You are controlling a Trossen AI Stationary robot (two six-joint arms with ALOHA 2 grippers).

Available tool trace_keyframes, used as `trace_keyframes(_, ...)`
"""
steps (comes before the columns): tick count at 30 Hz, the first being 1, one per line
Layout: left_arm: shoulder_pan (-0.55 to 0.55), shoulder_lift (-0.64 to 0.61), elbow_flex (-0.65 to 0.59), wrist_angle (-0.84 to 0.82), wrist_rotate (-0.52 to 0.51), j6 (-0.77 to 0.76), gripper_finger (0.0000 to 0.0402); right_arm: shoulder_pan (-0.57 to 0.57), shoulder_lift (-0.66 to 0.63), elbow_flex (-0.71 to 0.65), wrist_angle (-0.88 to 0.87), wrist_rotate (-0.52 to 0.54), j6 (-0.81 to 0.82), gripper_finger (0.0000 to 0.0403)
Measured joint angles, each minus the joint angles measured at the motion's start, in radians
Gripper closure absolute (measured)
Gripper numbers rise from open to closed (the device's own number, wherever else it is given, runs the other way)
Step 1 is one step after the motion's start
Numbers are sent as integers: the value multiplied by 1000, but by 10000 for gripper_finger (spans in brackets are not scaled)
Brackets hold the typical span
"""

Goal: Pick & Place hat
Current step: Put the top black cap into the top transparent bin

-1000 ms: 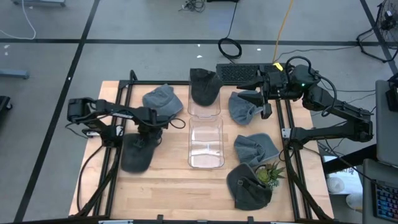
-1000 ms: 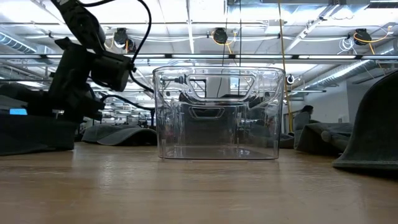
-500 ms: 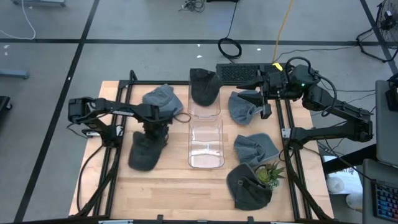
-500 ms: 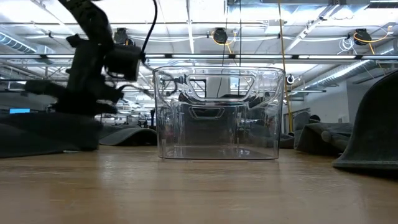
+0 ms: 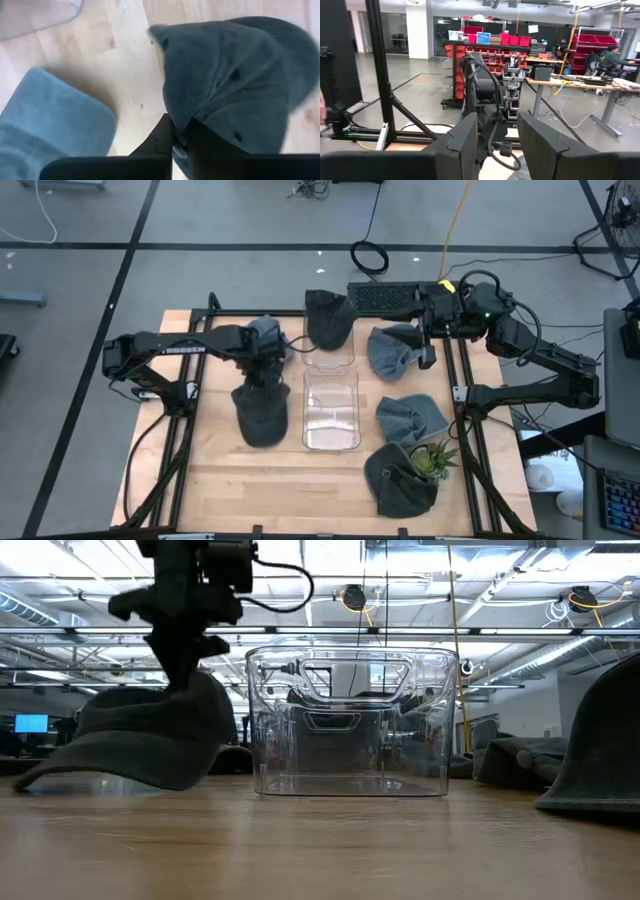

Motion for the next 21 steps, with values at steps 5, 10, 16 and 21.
trace_keyframes(5, -1, 0, 83, -92, 21, -19, 377, -27, 0, 0, 0, 0, -9, 275)
trace_keyframes(10, -11, 0, 165, -171, 22, -56, 377, -50, 0, 0, -1, 1, -9, 275)
trace_keyframes(16, -34, 0, 298, -227, -23, -116, 377, -56, 0, 0, -1, 0, -9, 275)
trace_keyframes(21, -49, -1, 420, -305, -68, -159, 377, -56, 0, 0, -2, 0, -9, 275)
